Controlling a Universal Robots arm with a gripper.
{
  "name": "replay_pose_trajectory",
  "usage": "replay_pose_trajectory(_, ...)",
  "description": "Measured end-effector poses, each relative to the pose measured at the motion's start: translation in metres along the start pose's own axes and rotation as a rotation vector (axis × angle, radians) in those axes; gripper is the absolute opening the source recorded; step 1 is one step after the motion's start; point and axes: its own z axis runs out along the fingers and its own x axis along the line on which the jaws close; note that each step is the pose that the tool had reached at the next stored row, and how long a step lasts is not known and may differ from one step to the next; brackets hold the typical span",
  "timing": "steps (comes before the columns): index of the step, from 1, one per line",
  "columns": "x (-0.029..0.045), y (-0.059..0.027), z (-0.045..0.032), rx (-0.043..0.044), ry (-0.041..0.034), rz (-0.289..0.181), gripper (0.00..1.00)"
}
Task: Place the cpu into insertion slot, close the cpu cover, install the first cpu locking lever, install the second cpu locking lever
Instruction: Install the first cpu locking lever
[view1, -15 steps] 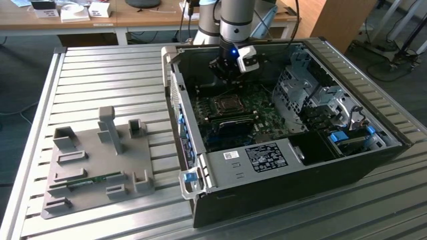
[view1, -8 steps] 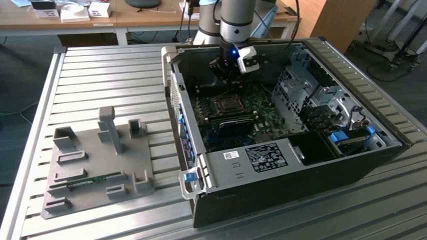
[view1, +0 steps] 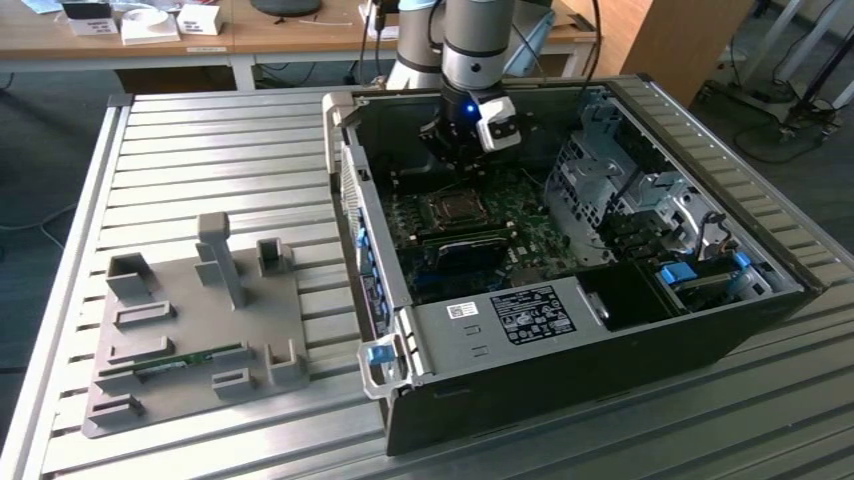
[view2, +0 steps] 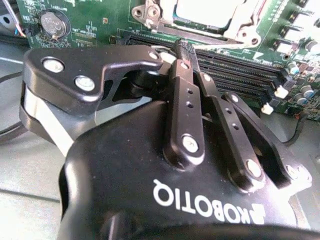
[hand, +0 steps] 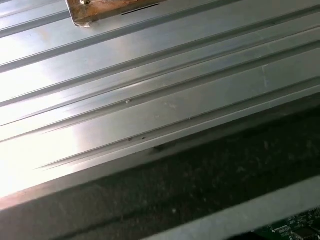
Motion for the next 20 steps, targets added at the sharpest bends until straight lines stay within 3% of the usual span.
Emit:
replay_pose_trajectory(2, -0.0004, -0.0013, 0.0001, -0.0155, 0.0050, 0.001, 0.11)
replay_pose_trajectory(4, -0.0006, -0.0019, 0.0001, -0.0452, 0.0148, 0.003, 0.11)
replay_pose_trajectory(5, -0.0008, -0.0024, 0.0001, -0.0650, 0.0213, 0.005, 0.11)
replay_pose_trajectory(6, -0.0009, -0.0028, 0.0001, -0.0684, 0.0226, 0.005, 0.11)
replay_pose_trajectory(15, -0.0028, -0.0082, -0.0002, -0.0684, 0.0226, 0.005, 0.11)
replay_pose_trajectory(20, -0.0033, -0.0098, 0.0005, -0.0742, 0.0240, 0.005, 0.11)
